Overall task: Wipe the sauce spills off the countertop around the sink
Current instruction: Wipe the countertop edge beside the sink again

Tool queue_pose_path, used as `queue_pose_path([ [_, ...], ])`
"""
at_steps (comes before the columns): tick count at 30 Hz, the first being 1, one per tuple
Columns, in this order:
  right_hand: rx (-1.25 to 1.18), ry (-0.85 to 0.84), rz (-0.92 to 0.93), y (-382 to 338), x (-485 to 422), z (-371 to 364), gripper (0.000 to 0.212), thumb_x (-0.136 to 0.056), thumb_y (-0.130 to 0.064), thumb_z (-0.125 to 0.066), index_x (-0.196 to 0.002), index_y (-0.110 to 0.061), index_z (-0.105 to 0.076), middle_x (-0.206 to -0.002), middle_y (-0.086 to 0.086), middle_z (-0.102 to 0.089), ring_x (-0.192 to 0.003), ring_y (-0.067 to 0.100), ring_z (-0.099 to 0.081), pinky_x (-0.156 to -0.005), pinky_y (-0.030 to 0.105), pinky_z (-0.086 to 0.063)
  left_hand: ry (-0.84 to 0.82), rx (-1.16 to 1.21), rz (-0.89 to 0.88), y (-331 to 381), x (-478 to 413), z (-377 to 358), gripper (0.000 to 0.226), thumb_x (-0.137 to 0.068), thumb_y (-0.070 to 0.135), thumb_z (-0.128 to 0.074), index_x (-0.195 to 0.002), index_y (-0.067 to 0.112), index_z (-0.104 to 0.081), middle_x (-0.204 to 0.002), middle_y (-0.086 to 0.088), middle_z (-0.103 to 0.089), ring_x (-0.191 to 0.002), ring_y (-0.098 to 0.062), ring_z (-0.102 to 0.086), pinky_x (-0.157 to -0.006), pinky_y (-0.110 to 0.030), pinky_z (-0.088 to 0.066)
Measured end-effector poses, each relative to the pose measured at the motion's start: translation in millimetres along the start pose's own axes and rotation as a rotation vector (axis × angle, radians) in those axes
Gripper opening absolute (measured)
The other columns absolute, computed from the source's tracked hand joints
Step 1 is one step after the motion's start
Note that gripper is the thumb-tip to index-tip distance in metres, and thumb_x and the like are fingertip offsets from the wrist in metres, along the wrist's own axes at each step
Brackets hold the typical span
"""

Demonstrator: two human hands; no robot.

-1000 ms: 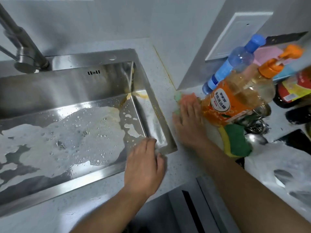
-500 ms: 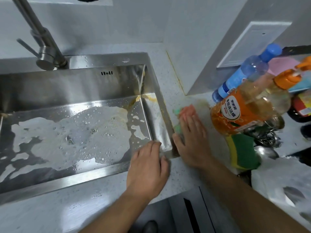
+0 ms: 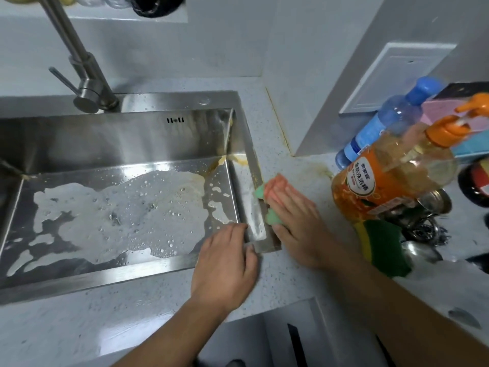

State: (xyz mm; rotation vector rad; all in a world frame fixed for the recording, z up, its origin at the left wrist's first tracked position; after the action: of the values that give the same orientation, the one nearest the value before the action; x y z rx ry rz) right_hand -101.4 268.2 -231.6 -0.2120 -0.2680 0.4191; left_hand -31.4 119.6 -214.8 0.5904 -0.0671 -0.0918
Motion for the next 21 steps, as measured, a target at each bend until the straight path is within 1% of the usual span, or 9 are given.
queue_pose_path([
  [3,-0.005,0.031,-0.046,-0.1,-56.2,11.7,0.061,-0.107,-0.047,-0.013,-0.163,-0.032,0.007,-0.170,-0.010,0.020,-0.156,0.012,0.021,-0.128,0.049,0.005,0.014,0.001,0.004,-1.3,0.4,-1.8,0.033,-0.101,0.034,-0.036,-0.131,0.024,-0.047,-0.121,0.008,-0.056,-0.110,-0.013,-0.050,-0.104,-0.033,-0.036],
  [5,-0.022,0.036,-0.062,-3.3,-64.7,12.5,0.061,-0.109,-0.044,-0.017,-0.164,-0.030,0.005,-0.170,-0.009,0.019,-0.155,0.011,0.022,-0.128,0.048,0.007,0.022,0.001,-0.001,-1.6,0.6,-1.4,0.033,-0.101,0.033,-0.037,-0.131,0.023,-0.047,-0.120,0.007,-0.056,-0.109,-0.013,-0.050,-0.103,-0.033,-0.037],
  [9,0.101,-0.018,0.114,-24.9,5.9,-5.1,0.068,-0.102,-0.050,-0.012,-0.163,-0.028,0.008,-0.171,-0.007,0.020,-0.155,0.012,0.024,-0.128,0.045,0.007,0.026,0.020,-0.009,-1.4,0.0,0.8,0.032,-0.102,0.033,-0.035,-0.130,0.025,-0.046,-0.118,0.009,-0.055,-0.107,-0.011,-0.049,-0.101,-0.030,-0.035],
  [12,0.134,-0.071,0.090,-18.0,10.7,-10.6,0.068,-0.099,-0.054,-0.007,-0.160,-0.030,0.011,-0.169,-0.008,0.020,-0.155,0.012,0.025,-0.128,0.045,0.006,0.029,0.032,-0.015,0.6,1.3,2.6,0.033,-0.101,0.033,-0.034,-0.131,0.025,-0.045,-0.118,0.008,-0.054,-0.107,-0.011,-0.048,-0.101,-0.031,-0.037],
  [14,0.155,0.003,0.043,-14.6,-31.5,0.6,0.066,-0.102,-0.053,-0.007,-0.162,-0.030,0.011,-0.169,-0.008,0.022,-0.156,0.014,0.022,-0.129,0.048,0.003,0.016,0.066,-0.002,-2.5,1.5,1.9,0.035,-0.101,0.033,-0.034,-0.133,0.024,-0.045,-0.120,0.009,-0.054,-0.108,-0.010,-0.048,-0.101,-0.030,-0.037],
  [15,0.134,0.051,0.021,-15.4,-57.1,7.6,0.065,-0.105,-0.051,-0.011,-0.163,-0.029,0.008,-0.170,-0.008,0.020,-0.157,0.014,0.019,-0.129,0.049,0.002,0.015,0.098,0.008,-3.9,0.7,2.8,0.036,-0.100,0.032,-0.035,-0.134,0.024,-0.045,-0.120,0.009,-0.054,-0.108,-0.010,-0.048,-0.100,-0.029,-0.037],
  [17,0.067,0.082,-0.036,-17.1,-99.0,17.4,0.062,-0.109,-0.046,-0.018,-0.165,-0.027,0.003,-0.172,-0.007,0.016,-0.157,0.014,0.017,-0.128,0.047,0.004,0.010,0.197,0.040,-8.3,-3.8,6.9,0.036,-0.101,0.031,-0.038,-0.136,0.024,-0.046,-0.121,0.010,-0.054,-0.108,-0.010,-0.050,-0.096,-0.028,-0.038],
  [19,0.036,0.082,-0.057,-21.2,-106.9,19.3,0.062,-0.108,-0.044,-0.017,-0.165,-0.026,0.000,-0.172,-0.006,0.014,-0.157,0.014,0.016,-0.128,0.047,0.004,0.005,0.282,0.070,-15.6,-13.2,13.9,0.033,-0.101,0.033,-0.041,-0.133,0.026,-0.047,-0.120,0.011,-0.055,-0.108,-0.009,-0.053,-0.092,-0.029,-0.042],
  [21,0.067,0.103,-0.024,-27.5,-78.8,18.3,0.067,-0.103,-0.046,-0.012,-0.165,-0.025,0.002,-0.172,-0.004,0.016,-0.158,0.015,0.017,-0.129,0.050,-0.003,0.008,0.257,0.046,-25.1,-21.9,22.1,0.029,-0.099,0.036,-0.040,-0.126,0.028,-0.050,-0.115,0.011,-0.059,-0.103,-0.011,-0.056,-0.087,-0.032,-0.046],
])
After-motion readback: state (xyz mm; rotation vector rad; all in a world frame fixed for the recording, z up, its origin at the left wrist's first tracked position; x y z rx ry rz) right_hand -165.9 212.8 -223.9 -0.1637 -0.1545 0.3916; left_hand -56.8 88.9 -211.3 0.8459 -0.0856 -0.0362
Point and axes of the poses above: each hand's wrist, its own x-axis away from the middle knuckle, its own z-axis out of the back of the hand, y = z × x, the point moved 9 cm from there along -x, towards the middle knuckle
